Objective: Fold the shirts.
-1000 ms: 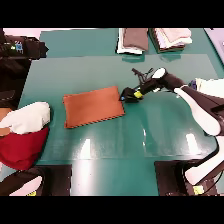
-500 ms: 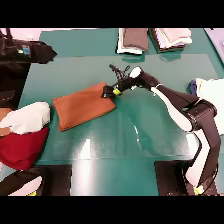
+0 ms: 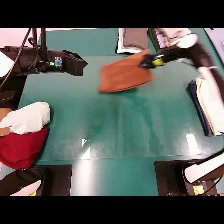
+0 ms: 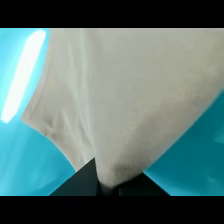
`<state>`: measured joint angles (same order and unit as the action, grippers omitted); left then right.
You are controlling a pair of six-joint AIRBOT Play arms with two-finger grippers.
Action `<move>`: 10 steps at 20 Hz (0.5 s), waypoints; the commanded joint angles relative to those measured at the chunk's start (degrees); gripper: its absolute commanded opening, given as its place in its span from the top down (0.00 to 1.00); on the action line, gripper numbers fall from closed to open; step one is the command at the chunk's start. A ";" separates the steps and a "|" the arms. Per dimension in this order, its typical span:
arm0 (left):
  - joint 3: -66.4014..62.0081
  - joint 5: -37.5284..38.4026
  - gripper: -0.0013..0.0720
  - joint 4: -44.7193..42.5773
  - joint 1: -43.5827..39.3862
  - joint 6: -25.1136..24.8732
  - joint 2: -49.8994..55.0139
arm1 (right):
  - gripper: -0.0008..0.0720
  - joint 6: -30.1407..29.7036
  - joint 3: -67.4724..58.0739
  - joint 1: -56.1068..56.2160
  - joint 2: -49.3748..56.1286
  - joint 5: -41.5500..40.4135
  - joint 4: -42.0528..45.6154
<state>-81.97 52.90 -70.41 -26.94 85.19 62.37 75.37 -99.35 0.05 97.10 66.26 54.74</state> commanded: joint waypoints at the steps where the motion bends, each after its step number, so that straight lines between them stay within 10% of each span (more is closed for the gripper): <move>1: 0.09 -1.01 0.95 0.57 -1.53 0.35 0.00 | 0.96 0.46 5.31 -15.91 -8.63 -0.46 5.73; 10: 0.09 -4.48 0.95 2.34 -1.53 0.52 0.02 | 0.96 0.48 6.95 -44.65 -12.87 -1.97 4.74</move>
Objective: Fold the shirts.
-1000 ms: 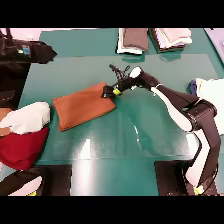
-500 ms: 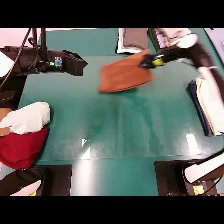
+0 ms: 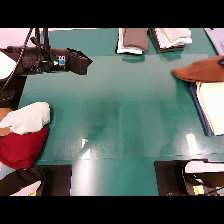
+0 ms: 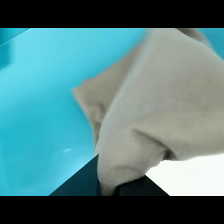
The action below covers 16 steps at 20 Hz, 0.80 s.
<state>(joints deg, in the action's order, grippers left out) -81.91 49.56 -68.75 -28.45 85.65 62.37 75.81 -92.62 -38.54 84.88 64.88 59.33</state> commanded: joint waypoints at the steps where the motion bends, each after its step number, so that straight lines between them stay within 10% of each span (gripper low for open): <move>1: 0.02 -1.14 0.95 0.68 -0.02 0.04 0.02 | 0.96 0.04 0.20 -6.36 -0.66 -0.90 0.13; 16: 0.02 1.66 0.95 0.68 -0.02 -0.13 0.02 | 0.96 0.22 -20.79 -5.62 -1.07 14.21 0.87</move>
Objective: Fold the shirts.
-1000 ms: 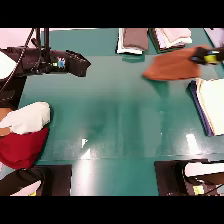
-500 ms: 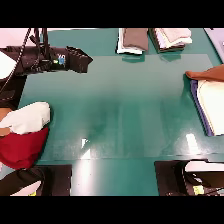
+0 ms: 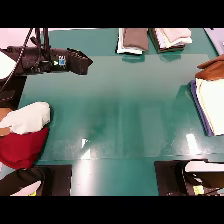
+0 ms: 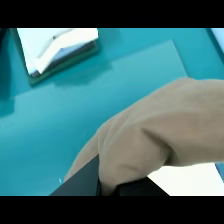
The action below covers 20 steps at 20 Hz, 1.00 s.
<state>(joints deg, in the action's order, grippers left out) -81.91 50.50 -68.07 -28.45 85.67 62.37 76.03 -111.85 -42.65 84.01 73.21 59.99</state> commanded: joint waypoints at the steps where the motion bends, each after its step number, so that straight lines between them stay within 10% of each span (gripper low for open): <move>1: 0.04 0.70 0.95 0.00 -0.02 -0.15 0.02 | 0.96 0.00 -1.57 -2.69 -0.26 7.85 0.22; 13: 0.07 0.98 0.95 -0.04 -0.02 -0.22 0.02 | 0.96 -4.35 29.68 -18.60 -12.02 11.93 10.21; 14: 0.07 1.01 0.95 -0.04 -0.02 -0.22 0.02 | 0.91 -4.33 31.71 -20.02 -12.98 12.09 11.26; 17: 0.07 0.98 0.95 -0.04 -0.02 -0.57 0.02 | 0.18 -3.78 37.35 -24.74 -15.96 11.19 11.47; 20: 0.07 0.96 0.95 -0.04 -0.02 -0.63 0.02 | 0.13 -2.75 38.77 -27.08 -18.82 9.51 9.94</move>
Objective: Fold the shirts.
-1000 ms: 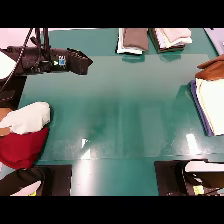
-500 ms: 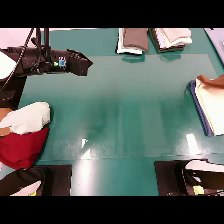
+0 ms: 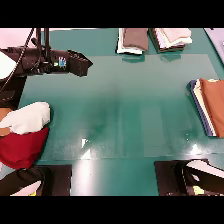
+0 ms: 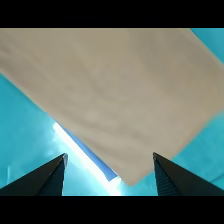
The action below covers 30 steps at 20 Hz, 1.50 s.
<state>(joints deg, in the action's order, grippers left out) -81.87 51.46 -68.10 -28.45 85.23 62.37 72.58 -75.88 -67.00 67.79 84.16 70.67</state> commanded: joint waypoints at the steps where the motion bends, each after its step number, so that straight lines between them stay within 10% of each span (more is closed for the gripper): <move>1: 0.02 0.00 0.95 -0.02 -0.02 -0.20 0.02 | 0.13 0.70 2.16 -2.84 -3.41 -2.34 -2.36; 10: 0.02 -0.44 0.95 -0.28 -0.02 -0.20 0.00 | 0.14 0.68 -6.16 25.94 -3.96 -7.21 -27.08; 16: 0.02 -0.55 0.95 -0.42 -0.02 -0.17 0.00 | 0.44 0.37 -6.16 53.66 -3.96 -13.75 -24.33; 18: 0.02 -1.42 0.95 -0.44 -0.02 -0.17 0.00 | 0.80 0.35 -6.16 60.33 -3.96 -14.71 -21.35; 20: 0.02 -2.05 0.95 -0.42 -0.02 -0.17 0.00 | 0.96 0.33 -6.16 65.44 -3.96 -15.15 -18.25; 30: 0.02 -2.01 0.95 -0.42 -0.02 -0.17 0.00 | 0.96 0.37 -6.16 71.45 -3.96 -14.97 -15.17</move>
<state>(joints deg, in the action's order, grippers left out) -81.87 49.52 -68.49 -28.45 85.03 62.37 72.93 -81.97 3.64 63.88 69.19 54.89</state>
